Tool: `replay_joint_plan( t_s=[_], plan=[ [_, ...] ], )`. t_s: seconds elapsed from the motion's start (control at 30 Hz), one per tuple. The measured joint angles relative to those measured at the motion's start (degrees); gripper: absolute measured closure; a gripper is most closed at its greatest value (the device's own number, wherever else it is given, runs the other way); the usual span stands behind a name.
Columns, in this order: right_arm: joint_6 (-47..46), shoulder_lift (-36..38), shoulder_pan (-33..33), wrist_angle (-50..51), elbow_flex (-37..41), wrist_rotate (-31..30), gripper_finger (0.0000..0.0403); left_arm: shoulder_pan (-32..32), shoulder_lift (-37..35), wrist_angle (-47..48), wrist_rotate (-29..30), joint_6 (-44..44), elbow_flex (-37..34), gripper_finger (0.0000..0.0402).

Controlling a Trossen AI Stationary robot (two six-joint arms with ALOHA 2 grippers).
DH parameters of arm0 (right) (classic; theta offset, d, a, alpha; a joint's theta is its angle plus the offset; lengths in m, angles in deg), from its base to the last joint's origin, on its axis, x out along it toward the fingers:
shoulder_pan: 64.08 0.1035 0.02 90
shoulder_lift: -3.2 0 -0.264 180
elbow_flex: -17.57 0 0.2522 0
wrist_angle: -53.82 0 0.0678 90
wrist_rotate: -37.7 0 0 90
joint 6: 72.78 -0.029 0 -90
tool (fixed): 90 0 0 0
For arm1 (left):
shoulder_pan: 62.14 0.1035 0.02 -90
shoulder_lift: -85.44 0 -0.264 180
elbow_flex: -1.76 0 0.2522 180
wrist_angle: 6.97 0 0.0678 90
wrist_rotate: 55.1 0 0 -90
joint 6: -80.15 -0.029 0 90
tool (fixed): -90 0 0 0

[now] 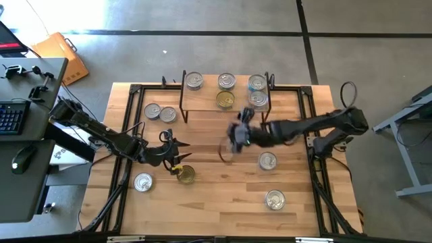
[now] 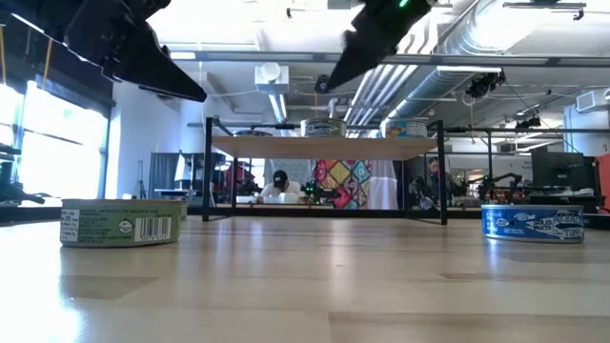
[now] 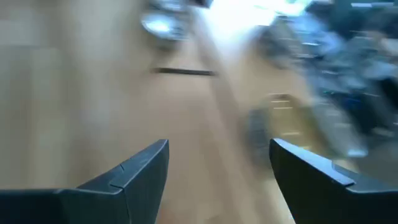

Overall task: Stack canned seafood by type on shelf
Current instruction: Put the blue tuna can on the shelf aligned with the other blue tuna can

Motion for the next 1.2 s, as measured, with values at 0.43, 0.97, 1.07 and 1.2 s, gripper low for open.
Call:
replay_joint_plan(
  t_s=[0.43,0.97,1.07,1.2],
  plan=[
    [-42.59,2.29,23.95,33.82,7.26,28.98,0.0156,0.00,0.24,-4.35,-0.02,-1.72,0.02,0.0241],
    [-38.06,2.54,23.74,10.69,28.94,12.09,0.0318,0.57,15.93,-26.84,-10.62,-25.23,0.04,0.0241],
    [-32.48,2.43,22.48,6.91,29.01,10.90,0.0367,0.56,19.90,-32.61,-10.69,-28.95,0.04,0.0241],
    [-22.17,1.95,20.05,-2.96,29.15,12.92,0.0395,0.68,23.35,-39.00,-10.66,-34.58,0.08,0.0241]
  ],
)
